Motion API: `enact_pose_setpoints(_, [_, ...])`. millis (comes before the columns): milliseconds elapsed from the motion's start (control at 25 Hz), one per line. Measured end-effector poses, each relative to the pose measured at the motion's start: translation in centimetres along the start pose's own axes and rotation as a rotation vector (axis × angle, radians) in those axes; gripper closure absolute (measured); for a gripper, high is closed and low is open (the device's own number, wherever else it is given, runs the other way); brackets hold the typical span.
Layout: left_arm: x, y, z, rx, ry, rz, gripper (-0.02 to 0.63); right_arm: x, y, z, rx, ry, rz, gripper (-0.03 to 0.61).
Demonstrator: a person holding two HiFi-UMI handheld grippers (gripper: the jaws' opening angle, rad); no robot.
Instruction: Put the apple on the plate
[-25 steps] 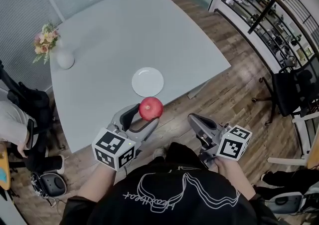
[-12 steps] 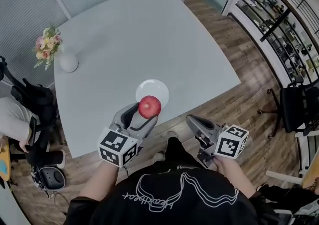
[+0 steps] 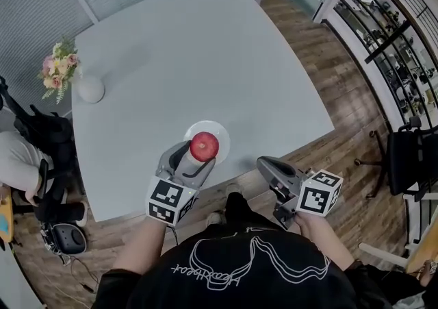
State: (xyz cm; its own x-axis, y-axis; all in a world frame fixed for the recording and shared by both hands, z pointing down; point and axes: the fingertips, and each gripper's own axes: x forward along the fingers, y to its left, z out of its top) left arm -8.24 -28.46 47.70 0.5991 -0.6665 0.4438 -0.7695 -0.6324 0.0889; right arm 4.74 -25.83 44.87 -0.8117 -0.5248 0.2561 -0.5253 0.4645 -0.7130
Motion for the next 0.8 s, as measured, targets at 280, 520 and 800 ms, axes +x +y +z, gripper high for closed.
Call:
enact_pose_setpoints(280, [2.7,1.4,-2.3,0.023,0.038,0.052,0.319,0.5,-2.3,0.6,0.024,0.033,-0.003,0.569])
enact_pose_setpoints(520, [4.4,2.0,-4.6,0.022,0.079,0.072,0.319,0.7,-3.3,0.9,0.028,0.064,0.001,0.569])
enact_pose_setpoints(800, [6.0,2.3,-5.9,0.027,0.107,0.066,0.319,1.4,-4.4,2.6,0.012,0.096,0.024,0.569])
